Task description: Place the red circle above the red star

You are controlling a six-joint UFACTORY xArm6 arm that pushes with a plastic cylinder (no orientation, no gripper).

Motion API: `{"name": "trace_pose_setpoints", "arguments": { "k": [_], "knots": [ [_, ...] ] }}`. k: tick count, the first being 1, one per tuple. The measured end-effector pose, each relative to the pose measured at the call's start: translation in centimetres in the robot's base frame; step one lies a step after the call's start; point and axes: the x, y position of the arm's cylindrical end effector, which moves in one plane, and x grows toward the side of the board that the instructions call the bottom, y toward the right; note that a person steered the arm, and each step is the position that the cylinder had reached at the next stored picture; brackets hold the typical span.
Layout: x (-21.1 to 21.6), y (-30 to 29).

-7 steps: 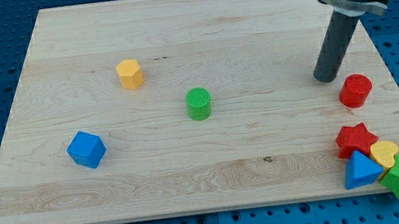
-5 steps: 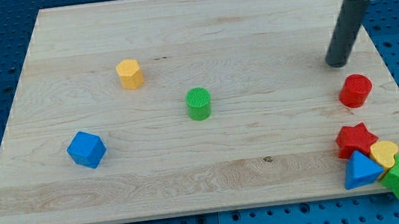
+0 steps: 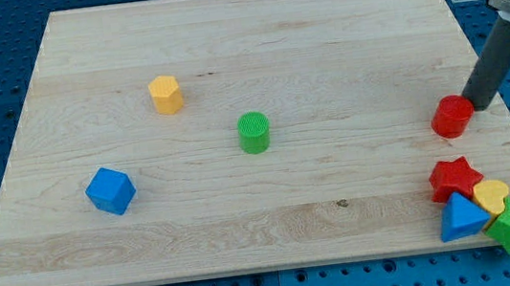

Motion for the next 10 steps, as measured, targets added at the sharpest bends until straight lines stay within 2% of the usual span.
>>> {"name": "trace_pose_setpoints", "arguments": {
  "k": [2,3,5,6,9,10],
  "knots": [
    [-3.6,-0.1],
    [-1.9,-0.7],
    [8.2,-0.7],
    [9.6,-0.7],
    [7.4,3.5],
    [3.3,3.5]
  ]
}}
